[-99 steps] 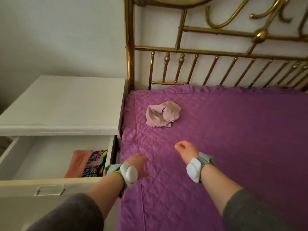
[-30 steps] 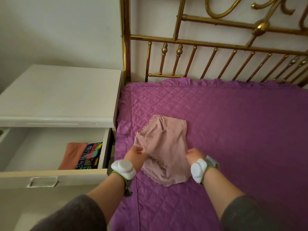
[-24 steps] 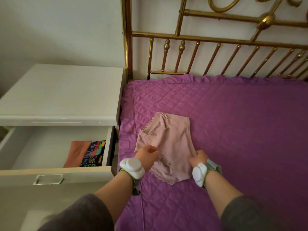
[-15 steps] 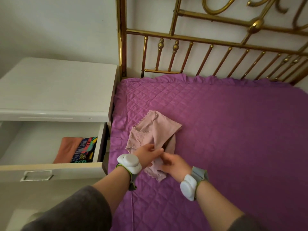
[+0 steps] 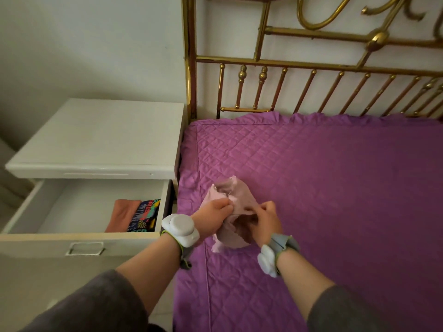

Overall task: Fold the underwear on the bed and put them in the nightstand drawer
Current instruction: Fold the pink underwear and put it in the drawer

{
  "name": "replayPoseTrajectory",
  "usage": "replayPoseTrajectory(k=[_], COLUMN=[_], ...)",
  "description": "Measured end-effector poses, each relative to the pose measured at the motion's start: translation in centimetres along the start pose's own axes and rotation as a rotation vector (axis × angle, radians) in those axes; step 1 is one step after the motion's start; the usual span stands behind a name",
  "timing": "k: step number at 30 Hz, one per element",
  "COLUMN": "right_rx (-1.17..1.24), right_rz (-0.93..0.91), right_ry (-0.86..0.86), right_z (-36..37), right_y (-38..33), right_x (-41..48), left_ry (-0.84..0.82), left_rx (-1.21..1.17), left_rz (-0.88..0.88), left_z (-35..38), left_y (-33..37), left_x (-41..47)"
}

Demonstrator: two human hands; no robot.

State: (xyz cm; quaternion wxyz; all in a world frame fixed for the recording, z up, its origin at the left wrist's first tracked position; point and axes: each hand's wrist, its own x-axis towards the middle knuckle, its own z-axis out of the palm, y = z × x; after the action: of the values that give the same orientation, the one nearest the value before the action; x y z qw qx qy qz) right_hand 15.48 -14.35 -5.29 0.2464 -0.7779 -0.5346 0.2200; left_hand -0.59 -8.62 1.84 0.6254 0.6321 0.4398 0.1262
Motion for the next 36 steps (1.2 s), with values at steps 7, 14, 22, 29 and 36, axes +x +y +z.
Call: replayPoseTrajectory(k=[7,14,22,29,36], right_rx=[-0.133,-0.057,0.269,0.747,0.707], right_rz=[-0.024,0.037,0.284,0.363,0.093], right_ry=[0.185,0.374,0.340,0.247,0.392], right_z=[-5.0,-10.7,-12.5,-15.3,-18.4], right_y=[-2.6,-2.0,-0.7,-2.6,-4.5], right_x=[1.6,1.4,1.6,4.2,4.4], left_ry=[0.370,0.481,0.529,0.491,0.571], left_rx=[0.627,0.715,0.322,-0.091,-0.192], left_rz=[-0.008,-0.109,-0.126,-0.003,0.208], left_z=[-5.4,-8.3,-9.3,-10.5,-10.2], left_y=[0.1,-0.1,0.9,6.3,9.7], left_x=[-1.0,-1.0,0.3,2.0,2.1])
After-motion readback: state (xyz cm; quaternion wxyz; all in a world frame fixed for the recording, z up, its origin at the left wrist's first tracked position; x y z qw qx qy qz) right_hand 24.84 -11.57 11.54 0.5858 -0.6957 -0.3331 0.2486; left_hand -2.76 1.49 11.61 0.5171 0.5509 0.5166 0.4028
